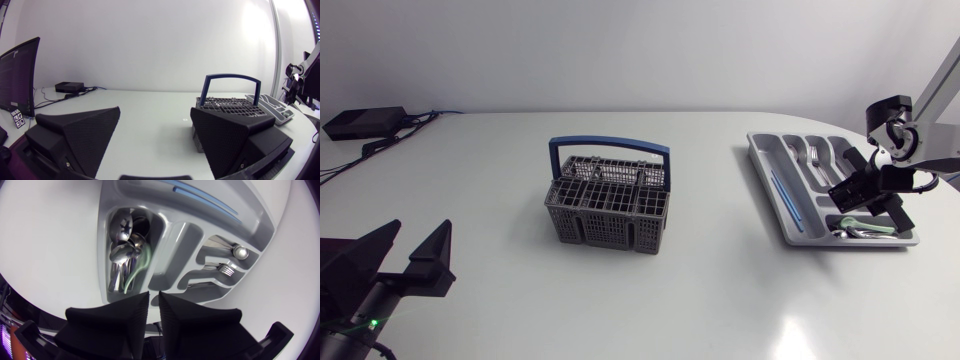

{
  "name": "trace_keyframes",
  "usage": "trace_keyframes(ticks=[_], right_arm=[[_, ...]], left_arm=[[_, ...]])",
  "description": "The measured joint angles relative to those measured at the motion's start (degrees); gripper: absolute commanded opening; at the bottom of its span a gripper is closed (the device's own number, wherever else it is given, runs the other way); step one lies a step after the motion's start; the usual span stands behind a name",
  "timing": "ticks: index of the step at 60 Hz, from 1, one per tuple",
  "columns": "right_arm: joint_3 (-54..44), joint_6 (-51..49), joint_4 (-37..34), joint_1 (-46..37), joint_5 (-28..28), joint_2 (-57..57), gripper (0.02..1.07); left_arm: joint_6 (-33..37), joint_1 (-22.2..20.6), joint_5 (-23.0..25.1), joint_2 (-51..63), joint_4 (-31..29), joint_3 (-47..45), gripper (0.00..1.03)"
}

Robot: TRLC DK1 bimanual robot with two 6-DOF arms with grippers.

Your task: Unload the cutlery basket into the drawer organizer.

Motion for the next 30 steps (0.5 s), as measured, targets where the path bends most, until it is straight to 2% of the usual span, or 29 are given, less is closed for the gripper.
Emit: trace_keyframes(ticks=[5, 9, 13, 19, 25, 30], right_arm=[[-0.02, 1.57, -0.02, 0.26, -1.14, -0.15, 0.51], [0.0, 3.06, -0.02, 0.26, -2.64, -0.28, 0.62], [0.31, 5.03, -1.2, 0.26, -4.98, -0.5, 0.63], [3.41, 10.19, -7.74, 0.11, -11.47, -1.51, 0.64], [7.1, 15.74, -12.48, -0.09, -17.22, -4.2, 0.78], [9.07, 19.93, -13.7, -0.28, -20.44, -6.99, 0.79]], left_arm=[[0.0, 0.0, 0.0, 0.0, 0.0, 0.0, 0.99], [0.0, 0.0, 0.0, 0.0, 0.0, 0.0, 0.99], [0.0, 0.0, 0.0, 0.0, 0.0, 0.0, 0.99], [-0.02, 0.0, 0.0, 0.0, 0.0, 0.0, 0.99], [-0.02, 0.0, 0.0, 0.0, 0.0, 0.0, 0.99], [0.0, 0.0, 0.0, 0.0, 0.0, 0.0, 0.99]])
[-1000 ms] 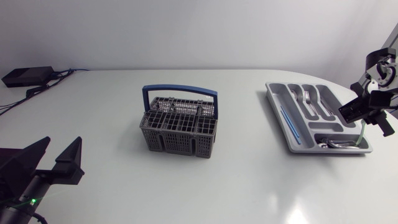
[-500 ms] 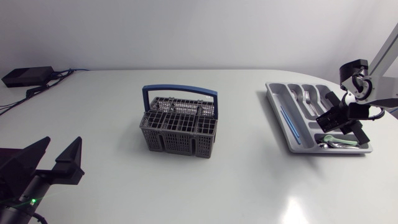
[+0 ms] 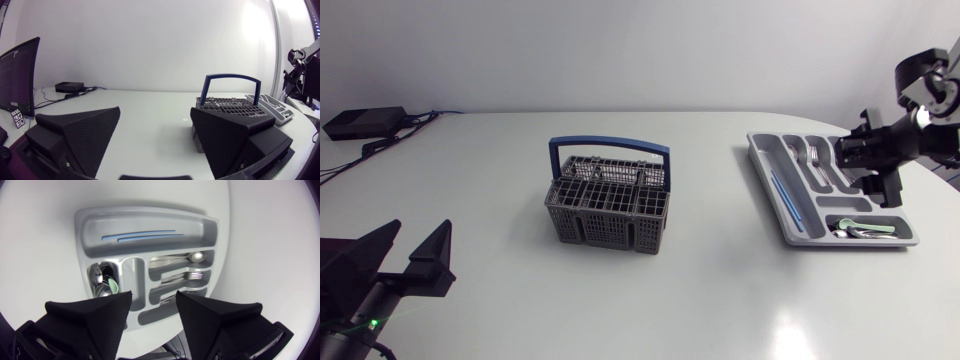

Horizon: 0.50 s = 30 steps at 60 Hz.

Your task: Unload the cutlery basket into the drawer organizer.

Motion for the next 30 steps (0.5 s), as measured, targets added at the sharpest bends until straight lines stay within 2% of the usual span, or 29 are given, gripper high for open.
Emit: trace_keyframes(ticks=[3, 6, 9, 24, 30], right_arm=[[0.39, 2.45, -0.55, 0.0, -1.81, -1.73, 0.82], [0.39, 4.98, -0.74, 0.0, -3.78, -3.13, 0.96], [0.39, 7.54, -0.85, 0.0, -5.79, -4.0, 1.03], [-0.72, 22.97, -1.55, -0.83, -15.87, -8.02, 1.03], [-2.49, 28.74, -0.02, -0.81, -17.97, -10.53, 1.03]], left_arm=[[0.0, 0.0, 0.0, 0.0, 0.0, 0.0, 0.99], [0.0, 0.0, 0.0, 0.0, 0.0, 0.0, 0.99], [0.0, 0.0, 0.0, 0.0, 0.0, 0.0, 0.99], [0.0, 0.0, 0.0, 0.0, 0.0, 0.0, 0.99], [-0.02, 0.0, 0.0, 0.0, 0.0, 0.0, 0.99]])
